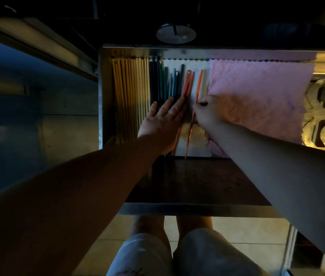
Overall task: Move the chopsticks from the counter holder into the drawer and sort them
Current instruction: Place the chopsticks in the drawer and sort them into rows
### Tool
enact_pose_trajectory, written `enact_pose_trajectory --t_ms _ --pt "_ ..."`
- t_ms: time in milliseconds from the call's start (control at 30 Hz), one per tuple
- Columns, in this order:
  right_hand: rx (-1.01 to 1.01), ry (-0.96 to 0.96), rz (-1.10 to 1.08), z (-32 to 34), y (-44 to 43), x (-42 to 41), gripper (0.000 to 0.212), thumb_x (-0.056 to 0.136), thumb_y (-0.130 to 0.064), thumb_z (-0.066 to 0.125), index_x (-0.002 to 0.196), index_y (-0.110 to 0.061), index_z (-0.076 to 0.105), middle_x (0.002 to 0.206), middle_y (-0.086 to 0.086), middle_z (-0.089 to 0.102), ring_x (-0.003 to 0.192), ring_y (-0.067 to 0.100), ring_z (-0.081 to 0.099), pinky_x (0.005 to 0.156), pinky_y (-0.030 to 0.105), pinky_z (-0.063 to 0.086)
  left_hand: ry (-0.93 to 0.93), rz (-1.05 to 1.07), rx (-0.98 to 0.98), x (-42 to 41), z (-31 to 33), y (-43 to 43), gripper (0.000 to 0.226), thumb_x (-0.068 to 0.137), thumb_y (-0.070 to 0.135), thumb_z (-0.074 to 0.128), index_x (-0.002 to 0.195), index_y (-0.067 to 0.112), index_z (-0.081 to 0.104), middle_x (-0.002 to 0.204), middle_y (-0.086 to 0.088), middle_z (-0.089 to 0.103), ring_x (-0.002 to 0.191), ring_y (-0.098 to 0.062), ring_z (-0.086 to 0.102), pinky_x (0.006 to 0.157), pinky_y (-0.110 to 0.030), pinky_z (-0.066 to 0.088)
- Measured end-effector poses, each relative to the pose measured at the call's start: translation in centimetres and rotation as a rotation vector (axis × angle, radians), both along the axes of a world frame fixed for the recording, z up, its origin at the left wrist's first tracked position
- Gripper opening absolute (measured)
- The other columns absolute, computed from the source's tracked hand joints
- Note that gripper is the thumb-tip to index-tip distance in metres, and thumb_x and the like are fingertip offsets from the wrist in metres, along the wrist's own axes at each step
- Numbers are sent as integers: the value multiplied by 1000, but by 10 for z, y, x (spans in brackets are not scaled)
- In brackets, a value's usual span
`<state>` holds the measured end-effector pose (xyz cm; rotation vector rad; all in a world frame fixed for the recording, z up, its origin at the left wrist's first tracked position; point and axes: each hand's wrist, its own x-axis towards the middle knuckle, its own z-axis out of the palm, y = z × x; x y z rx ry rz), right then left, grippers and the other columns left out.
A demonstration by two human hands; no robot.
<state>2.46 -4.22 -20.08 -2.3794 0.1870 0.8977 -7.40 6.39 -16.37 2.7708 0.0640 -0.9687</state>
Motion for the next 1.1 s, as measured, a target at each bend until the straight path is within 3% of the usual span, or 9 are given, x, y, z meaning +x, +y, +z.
enact_pose_trajectory --t_ms 167,333,433,567,700,933,1033,1067,1100 --pt "-35 24 75 -1 10 -1 14 84 -19 61 82 -9 71 76 5 65 75 21 64 66 25 47 -14 63 6 -5 -6 6 71 100 24 32 153 24 -16 159 7 -28 149 -16 -17 121 -45 -4" --pt "-115 -65 118 6 13 -2 14 83 -19 56 78 -11 67 80 3 68 79 17 64 65 21 43 -12 69 -5 -11 -7 10 73 100 23 33 153 21 -17 159 4 -30 148 -16 -19 118 -42 -9" --pt "-45 -45 118 15 21 -6 18 84 -11 55 84 -3 71 88 14 73 80 27 70 74 38 59 29 69 -1 -14 -5 11 73 99 23 31 153 18 -19 158 1 -31 148 -18 -21 121 -45 -5" --pt "-63 -69 79 20 24 -6 18 86 -14 55 92 -6 71 95 13 72 88 27 69 80 34 57 37 59 18 -15 -5 9 76 98 19 33 152 17 -20 157 -1 -33 147 -21 -22 121 -49 0" --pt "4 -4 43 24 26 -8 17 87 -15 56 86 -4 69 87 17 72 80 31 70 74 47 59 72 43 31 -12 -3 7 78 98 17 35 150 18 -23 156 -2 -35 146 -21 -24 121 -50 2" --pt "38 64 70 40 11 -14 16 92 -11 54 103 -7 64 110 12 65 101 24 63 78 25 50 154 104 27 -10 18 5 77 101 25 39 152 20 -18 158 1 -30 147 -22 -22 121 -48 -1" --pt "75 121 44 64 -1 -25 33 95 -8 51 126 0 53 114 10 55 103 20 55 62 5 39 219 253 -22 -9 47 0 74 101 37 40 155 21 -9 162 0 -20 149 -24 -16 121 -48 2" --pt "80 111 66 75 -6 -28 36 95 -11 51 129 0 52 116 11 57 104 21 56 68 4 41 240 300 -49 -8 59 -3 74 101 41 40 156 21 -6 163 -1 -16 149 -25 -14 121 -48 3" --pt "62 83 126 85 -12 -31 39 94 -17 52 131 -3 53 121 14 59 108 25 58 82 11 45 252 340 -74 -9 70 -6 74 100 44 41 156 21 -2 164 -1 -13 150 -26 -12 121 -49 4"
